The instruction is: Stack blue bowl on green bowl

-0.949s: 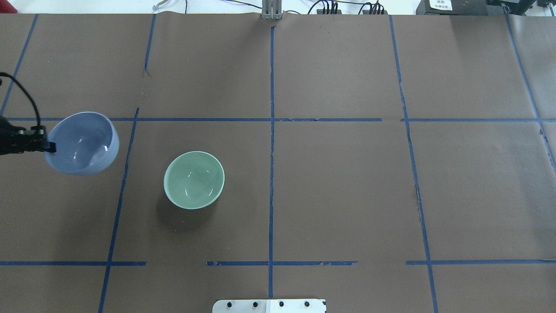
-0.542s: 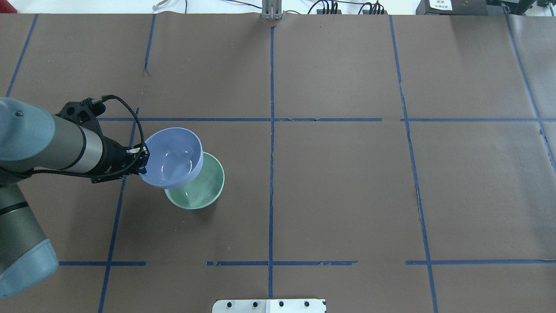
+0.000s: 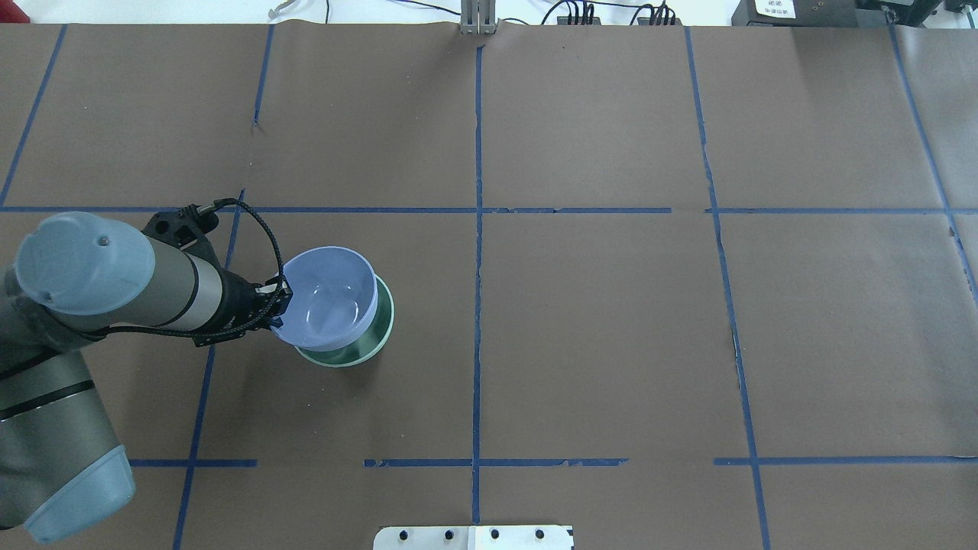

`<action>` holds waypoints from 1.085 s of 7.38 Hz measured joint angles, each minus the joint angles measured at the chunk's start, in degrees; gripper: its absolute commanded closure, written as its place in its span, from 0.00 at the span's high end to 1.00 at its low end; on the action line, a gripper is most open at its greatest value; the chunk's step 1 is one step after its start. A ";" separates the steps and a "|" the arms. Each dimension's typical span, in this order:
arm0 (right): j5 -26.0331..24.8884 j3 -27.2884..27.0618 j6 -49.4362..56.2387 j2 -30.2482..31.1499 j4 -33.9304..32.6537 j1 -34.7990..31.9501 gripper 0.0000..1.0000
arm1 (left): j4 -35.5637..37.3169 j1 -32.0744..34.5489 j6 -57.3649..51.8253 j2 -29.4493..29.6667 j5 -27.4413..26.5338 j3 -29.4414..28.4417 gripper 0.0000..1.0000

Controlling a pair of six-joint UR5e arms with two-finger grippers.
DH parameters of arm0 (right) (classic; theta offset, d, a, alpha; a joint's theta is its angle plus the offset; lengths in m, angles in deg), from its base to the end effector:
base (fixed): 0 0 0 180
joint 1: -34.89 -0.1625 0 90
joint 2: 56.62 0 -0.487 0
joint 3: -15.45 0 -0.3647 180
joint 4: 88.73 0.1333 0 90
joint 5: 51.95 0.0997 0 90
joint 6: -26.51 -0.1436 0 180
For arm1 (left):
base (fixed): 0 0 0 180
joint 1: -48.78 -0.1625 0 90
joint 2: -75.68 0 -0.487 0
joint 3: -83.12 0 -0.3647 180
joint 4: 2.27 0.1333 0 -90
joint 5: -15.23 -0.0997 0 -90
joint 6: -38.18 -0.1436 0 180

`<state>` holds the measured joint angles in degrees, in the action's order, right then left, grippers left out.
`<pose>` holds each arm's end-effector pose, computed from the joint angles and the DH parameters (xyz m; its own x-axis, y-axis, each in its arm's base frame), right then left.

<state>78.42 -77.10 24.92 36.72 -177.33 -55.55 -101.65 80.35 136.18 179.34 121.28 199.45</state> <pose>0.0436 -0.4368 0.7620 0.7614 0.0267 0.6477 -0.0288 0.9996 -0.0073 0.4316 -0.3751 0.4155 0.5043 -0.4668 -0.7265 0.3984 0.8722 -0.2839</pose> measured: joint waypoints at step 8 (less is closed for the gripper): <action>-0.03 0.00 0.00 0.00 0.00 0.00 1.00 | -0.11 0.20 -3.09 -0.82 1.03 0.71 1.00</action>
<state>78.39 -77.10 24.92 36.72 -177.33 -55.55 -101.75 80.55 133.09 178.53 122.31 200.15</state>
